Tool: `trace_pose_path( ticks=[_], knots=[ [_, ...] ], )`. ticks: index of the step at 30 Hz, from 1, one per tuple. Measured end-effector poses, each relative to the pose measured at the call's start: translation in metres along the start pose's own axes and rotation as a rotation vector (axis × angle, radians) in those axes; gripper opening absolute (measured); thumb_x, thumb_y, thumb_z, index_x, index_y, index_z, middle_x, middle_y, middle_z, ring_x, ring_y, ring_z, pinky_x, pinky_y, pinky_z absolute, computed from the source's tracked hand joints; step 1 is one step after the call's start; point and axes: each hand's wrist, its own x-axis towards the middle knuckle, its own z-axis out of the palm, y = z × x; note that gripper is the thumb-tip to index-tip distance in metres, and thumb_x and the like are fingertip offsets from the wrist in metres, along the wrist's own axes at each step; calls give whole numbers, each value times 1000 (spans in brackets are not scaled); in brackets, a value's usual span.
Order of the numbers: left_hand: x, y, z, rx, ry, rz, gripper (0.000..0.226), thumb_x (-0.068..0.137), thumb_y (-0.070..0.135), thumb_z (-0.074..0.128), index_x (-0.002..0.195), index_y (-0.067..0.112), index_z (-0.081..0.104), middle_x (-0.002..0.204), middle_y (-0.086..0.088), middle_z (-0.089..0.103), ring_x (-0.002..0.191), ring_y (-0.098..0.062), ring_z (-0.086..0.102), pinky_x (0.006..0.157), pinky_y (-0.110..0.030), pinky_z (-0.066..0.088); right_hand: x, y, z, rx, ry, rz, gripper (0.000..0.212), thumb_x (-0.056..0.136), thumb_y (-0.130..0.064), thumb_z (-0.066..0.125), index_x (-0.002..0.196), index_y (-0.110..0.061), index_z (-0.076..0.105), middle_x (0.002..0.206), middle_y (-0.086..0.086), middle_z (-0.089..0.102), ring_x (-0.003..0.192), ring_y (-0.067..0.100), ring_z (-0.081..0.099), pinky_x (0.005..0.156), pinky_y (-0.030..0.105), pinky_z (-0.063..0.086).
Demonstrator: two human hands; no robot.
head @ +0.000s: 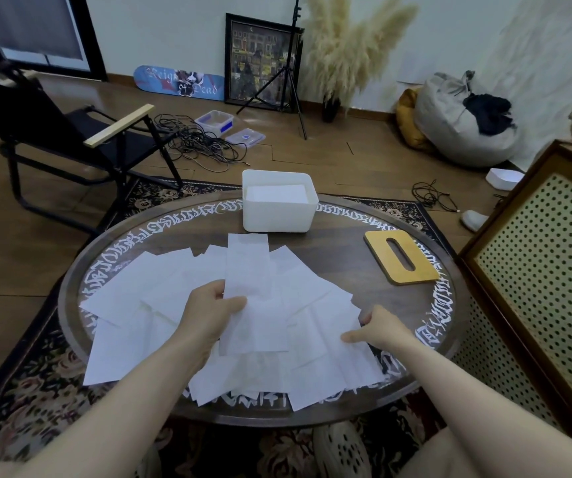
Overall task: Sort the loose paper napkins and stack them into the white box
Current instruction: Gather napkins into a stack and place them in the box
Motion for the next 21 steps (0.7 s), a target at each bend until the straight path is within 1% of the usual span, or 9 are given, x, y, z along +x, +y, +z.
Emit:
trace_pose_path(
  ticks=[1, 2, 5, 7, 10, 12, 14, 17, 21],
  knots=[
    [0, 0, 1, -1, -1, 1, 22, 90, -1, 56, 88, 19, 65, 93, -3, 69, 81, -22, 65, 67, -30, 53, 0, 1, 0, 46, -13, -15, 56, 71, -32, 82, 62, -19, 28, 58, -5, 31, 52, 14, 31, 55, 29, 20],
    [0, 1, 1, -3, -2, 0, 22, 90, -1, 56, 88, 18, 65, 93, -3, 69, 80, -22, 65, 67, -29, 53, -1, 1, -1, 91, -11, -23, 57, 72, -27, 82, 61, -18, 27, 56, -5, 29, 52, 14, 29, 55, 28, 20],
    [0, 1, 3, -4, 0, -7, 20, 90, -1, 56, 91, 17, 66, 94, -4, 69, 83, -24, 65, 68, -30, 53, -2, 1, -5, 213, 3, -27, 46, 76, -20, 80, 64, -15, 35, 61, -2, 39, 57, 14, 38, 53, 25, 30],
    [0, 0, 3, -2, 3, -11, 19, 90, -1, 56, 94, 15, 66, 95, -5, 69, 85, -25, 65, 70, -31, 53, -3, 1, -6, 250, 17, -52, 42, 79, -16, 77, 62, -14, 39, 61, -3, 43, 57, 14, 40, 54, 25, 32],
    [2, 0, 3, -3, 6, -11, 19, 90, -1, 56, 92, 16, 66, 93, -4, 69, 81, -23, 64, 69, -31, 52, 0, -1, -4, 232, 112, -94, 31, 81, -18, 73, 64, -15, 48, 65, -2, 51, 64, 17, 50, 65, 31, 41],
    [2, 0, 2, -5, 10, -10, 21, 90, -1, 56, 87, 18, 65, 88, -1, 68, 76, -21, 64, 66, -29, 52, -2, -4, -8, 239, 192, -121, 23, 83, -20, 71, 68, -18, 54, 74, 0, 60, 71, 19, 57, 68, 32, 45],
    [3, 0, 1, -7, 17, -9, 24, 90, -2, 56, 83, 19, 65, 86, 0, 68, 74, -20, 64, 64, -29, 51, -5, -7, -15, 219, 273, -159, 15, 86, -22, 69, 75, -21, 58, 83, -1, 62, 80, 19, 59, 67, 30, 44],
    [3, 0, -1, -7, 18, -15, 23, 89, -1, 57, 84, 19, 66, 87, -2, 69, 75, -22, 64, 67, -31, 52, -15, -12, -26, 181, 377, -225, 6, 88, -28, 67, 86, -24, 64, 84, -8, 62, 84, 16, 59, 71, 30, 44],
    [4, 3, -5, -13, 27, -13, 20, 90, 0, 57, 86, 18, 66, 90, -3, 69, 77, -22, 64, 70, -33, 52, -27, -21, -45, 258, 413, -281, 10, 86, -28, 70, 92, -20, 70, 85, -5, 66, 83, 15, 62, 76, 36, 52]
  ],
)
